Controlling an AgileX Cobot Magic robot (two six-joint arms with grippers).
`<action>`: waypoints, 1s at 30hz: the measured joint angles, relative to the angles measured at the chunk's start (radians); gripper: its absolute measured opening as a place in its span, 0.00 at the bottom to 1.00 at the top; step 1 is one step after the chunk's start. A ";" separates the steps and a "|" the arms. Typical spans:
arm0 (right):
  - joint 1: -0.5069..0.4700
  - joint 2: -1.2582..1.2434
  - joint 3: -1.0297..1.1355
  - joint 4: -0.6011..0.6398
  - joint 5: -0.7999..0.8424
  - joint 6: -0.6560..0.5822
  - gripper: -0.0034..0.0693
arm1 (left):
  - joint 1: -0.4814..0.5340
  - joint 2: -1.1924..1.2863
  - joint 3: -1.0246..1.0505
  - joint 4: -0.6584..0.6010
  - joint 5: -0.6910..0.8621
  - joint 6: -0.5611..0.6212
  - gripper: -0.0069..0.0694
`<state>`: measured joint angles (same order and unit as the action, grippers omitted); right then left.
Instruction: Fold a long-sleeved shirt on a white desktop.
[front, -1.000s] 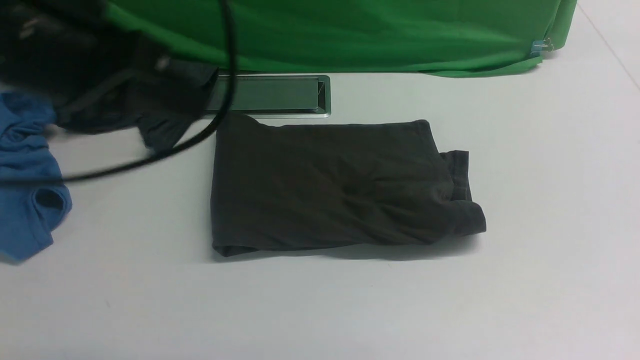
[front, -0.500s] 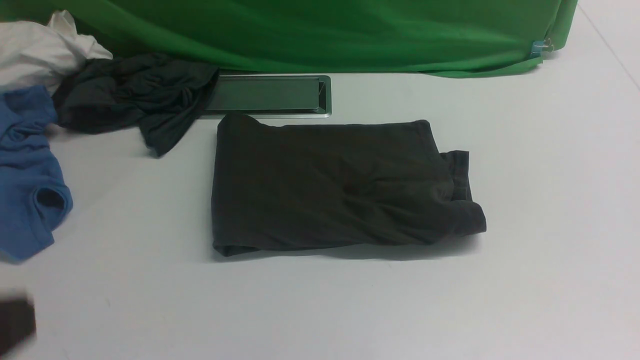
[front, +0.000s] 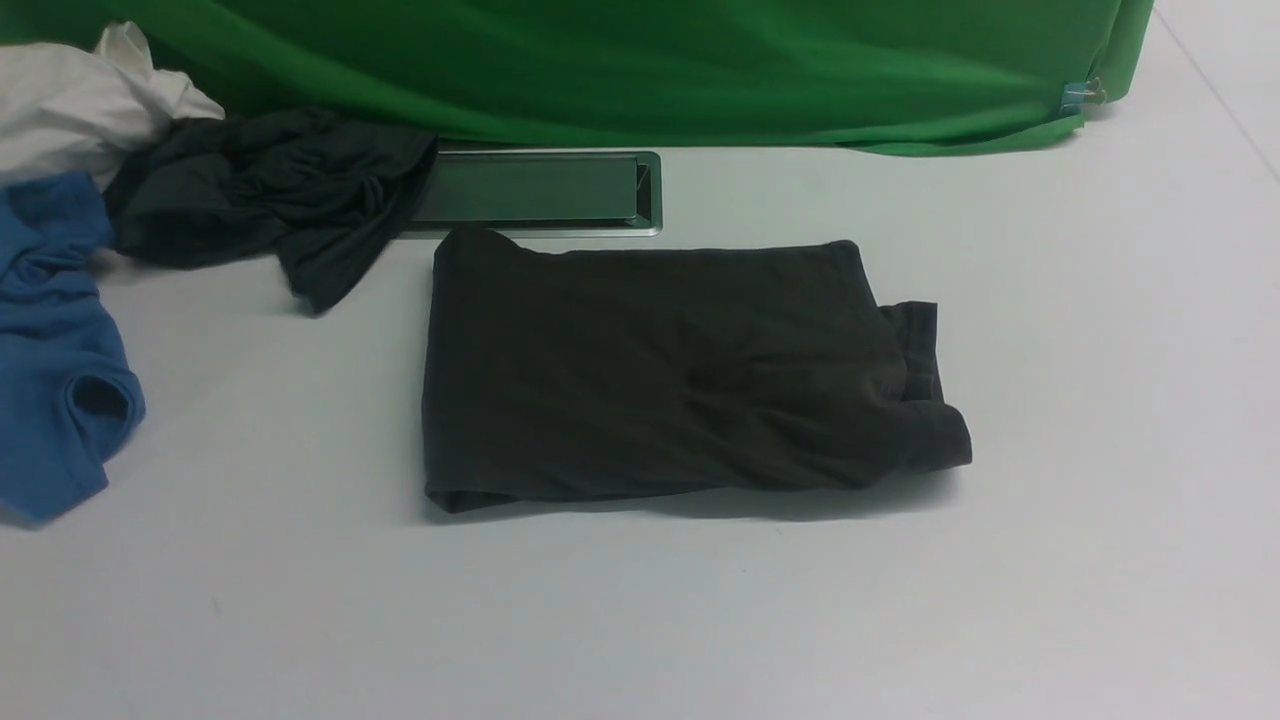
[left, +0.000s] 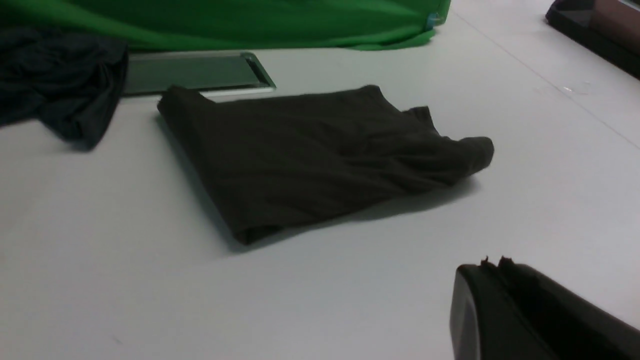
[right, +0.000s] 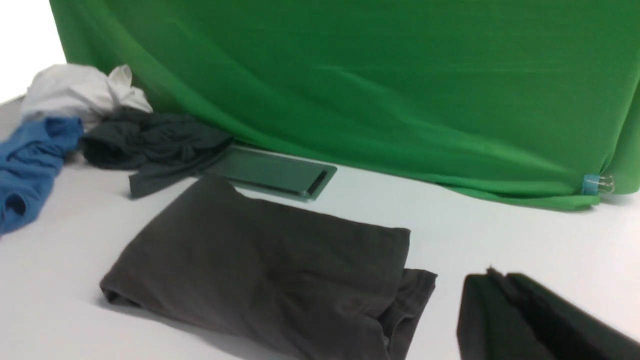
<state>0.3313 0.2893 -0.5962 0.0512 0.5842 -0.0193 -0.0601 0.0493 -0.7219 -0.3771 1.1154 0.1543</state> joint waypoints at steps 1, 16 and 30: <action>0.000 -0.001 0.000 0.000 0.000 0.011 0.07 | 0.000 0.002 0.000 0.019 -0.016 0.004 0.11; 0.000 -0.002 0.000 0.000 0.001 0.036 0.15 | 0.000 0.002 0.000 0.287 -0.088 0.016 0.11; 0.000 -0.002 0.000 0.000 0.001 0.036 0.19 | 0.000 0.002 0.000 0.294 -0.093 0.022 0.11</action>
<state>0.3313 0.2871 -0.5962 0.0512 0.5852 0.0170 -0.0601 0.0513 -0.7219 -0.0827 1.0220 0.1761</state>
